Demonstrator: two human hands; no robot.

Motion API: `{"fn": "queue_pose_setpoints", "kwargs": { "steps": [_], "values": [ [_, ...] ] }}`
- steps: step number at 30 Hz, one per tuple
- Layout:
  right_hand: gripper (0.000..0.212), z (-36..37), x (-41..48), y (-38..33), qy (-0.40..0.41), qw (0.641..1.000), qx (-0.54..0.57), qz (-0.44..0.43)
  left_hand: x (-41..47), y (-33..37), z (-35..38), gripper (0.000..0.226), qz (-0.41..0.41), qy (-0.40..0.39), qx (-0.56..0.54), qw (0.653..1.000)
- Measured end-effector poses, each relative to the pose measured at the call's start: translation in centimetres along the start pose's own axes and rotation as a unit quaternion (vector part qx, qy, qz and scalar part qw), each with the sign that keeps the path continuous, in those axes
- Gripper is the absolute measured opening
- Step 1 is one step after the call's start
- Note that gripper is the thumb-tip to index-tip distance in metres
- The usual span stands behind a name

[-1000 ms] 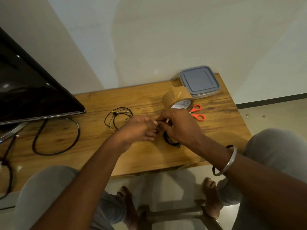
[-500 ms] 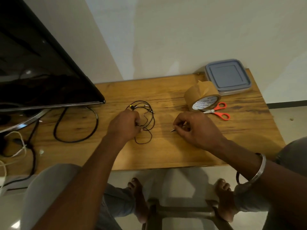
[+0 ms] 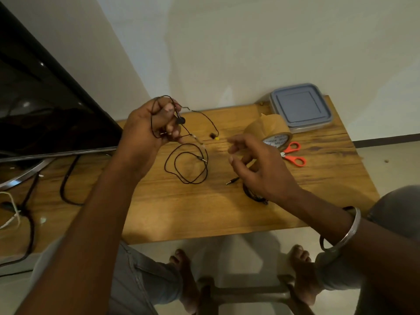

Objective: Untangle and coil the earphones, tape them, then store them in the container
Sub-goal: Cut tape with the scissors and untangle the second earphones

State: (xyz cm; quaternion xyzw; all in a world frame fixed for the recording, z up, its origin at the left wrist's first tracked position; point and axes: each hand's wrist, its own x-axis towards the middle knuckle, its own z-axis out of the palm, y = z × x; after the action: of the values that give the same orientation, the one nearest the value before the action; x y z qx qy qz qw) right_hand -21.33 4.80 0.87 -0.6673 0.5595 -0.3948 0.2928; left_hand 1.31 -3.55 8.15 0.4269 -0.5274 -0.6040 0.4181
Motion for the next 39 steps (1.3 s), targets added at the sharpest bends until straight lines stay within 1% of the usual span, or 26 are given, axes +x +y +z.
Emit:
{"fn": "queue_pose_setpoints", "kwargs": {
  "steps": [2,4,5,6,8,10,12,13,14,15,16,17,18,20,22,23,25,27,28,30,31,32,33,35,37,39],
  "values": [
    [0.052,0.3,0.9,-1.1,-0.006,0.999,0.038,0.009,0.2,0.3,0.2,0.022,-0.010,-0.035,-0.114,0.993],
    [0.059,1.5,2.0,-1.8,-0.053,0.995,0.072,0.042,0.3,0.4,0.6,0.019,-0.027,-0.062,-0.216,0.974],
    [0.052,2.3,2.5,-1.8,-0.082,0.991,0.087,0.060,0.3,0.3,0.7,0.017,-0.035,-0.074,-0.253,0.964],
    [0.038,3.0,2.7,-1.8,-0.107,0.986,0.106,0.074,0.4,0.2,0.8,0.015,-0.040,-0.079,-0.280,0.956],
    [0.018,3.6,2.8,-1.5,-0.142,0.970,0.173,0.097,0.6,0.0,0.5,0.014,-0.045,-0.054,-0.309,0.948],
    [0.019,3.0,2.6,-1.4,-0.156,0.946,0.250,0.135,1.1,-0.4,-0.1,0.015,-0.057,0.018,-0.312,0.948],
    [0.024,1.7,3.2,-1.8,-0.144,0.919,0.329,0.163,1.6,-1.0,-0.4,0.015,-0.112,0.105,-0.260,0.953],
    [0.026,1.1,3.7,-2.1,-0.136,0.905,0.366,0.168,1.8,-1.5,-0.4,0.016,-0.153,0.144,-0.192,0.959],
    [0.028,0.6,4.2,-2.5,-0.130,0.891,0.402,0.167,1.8,-2.0,-0.3,0.016,-0.191,0.172,-0.091,0.962],
    [0.028,0.2,4.6,-2.9,-0.126,0.876,0.435,0.165,1.7,-2.4,-0.1,0.016,-0.211,0.178,0.022,0.961],
    [0.027,-0.2,4.9,-3.3,-0.122,0.860,0.468,0.163,1.5,-2.7,0.2,0.018,-0.213,0.162,0.117,0.956],
    [0.024,-0.5,5.2,-3.6,-0.117,0.842,0.501,0.160,1.4,-2.7,0.5,0.023,-0.207,0.132,0.171,0.954],
    [0.021,-0.8,5.4,-3.8,-0.110,0.824,0.534,0.157,1.2,-2.5,0.9,0.032,-0.205,0.086,0.186,0.957],
    [0.017,-1.5,6.0,-4.1,-0.089,0.790,0.586,0.156,0.5,-1.5,1.9,0.054,-0.225,-0.047,0.168,0.959],
    [0.018,-2.1,6.6,-4.1,-0.065,0.771,0.613,0.157,-0.6,-0.6,2.5,0.071,-0.216,-0.172,0.189,0.942],
    [0.018,-2.4,6.8,-4.0,-0.052,0.767,0.620,0.157,-0.9,-0.4,2.5,0.074,-0.196,-0.206,0.194,0.939],
    [0.017,-2.8,7.2,-3.4,-0.031,0.762,0.627,0.158,-0.9,-0.5,1.8,0.066,-0.161,-0.211,0.142,0.954],
    [0.020,-2.8,7.2,-2.7,-0.030,0.771,0.613,0.171,-0.3,-0.7,1.1,0.049,-0.142,-0.183,0.025,0.973],
    [0.024,-2.5,6.9,-2.6,-0.042,0.790,0.584,0.182,-0.1,-0.6,1.1,0.044,-0.133,-0.172,-0.052,0.975],
    [0.032,-1.3,6.1,-2.6,-0.087,0.864,0.459,0.186,0.3,-0.3,1.8,0.041,-0.108,-0.159,-0.215,0.958],
    [0.033,-0.5,5.5,-2.8,-0.119,0.902,0.383,0.158,0.4,-0.3,2.3,0.041,-0.093,-0.152,-0.280,0.943],
    [0.031,0.3,4.9,-3.1,-0.158,0.928,0.318,0.109,0.4,-0.4,2.7,0.041,-0.077,-0.146,-0.331,0.929],
    [0.027,1.2,4.2,-3.2,-0.201,0.941,0.264,0.060,0.5,-0.4,2.8,0.041,-0.065,-0.137,-0.364,0.919],
    [0.024,2.5,3.1,-3.2,-0.264,0.952,0.156,-0.004,0.9,-0.7,2.3,0.041,-0.042,-0.104,-0.396,0.911],
    [0.022,2.6,2.7,-2.6,-0.281,0.956,0.053,-0.061,1.4,-0.7,0.6,0.043,-0.019,-0.043,-0.423,0.905],
    [0.023,2.1,2.6,-2.2,-0.278,0.957,0.022,-0.080,1.9,-0.6,-1.4,0.042,0.010,0.033,-0.428,0.903]
  ]
}}
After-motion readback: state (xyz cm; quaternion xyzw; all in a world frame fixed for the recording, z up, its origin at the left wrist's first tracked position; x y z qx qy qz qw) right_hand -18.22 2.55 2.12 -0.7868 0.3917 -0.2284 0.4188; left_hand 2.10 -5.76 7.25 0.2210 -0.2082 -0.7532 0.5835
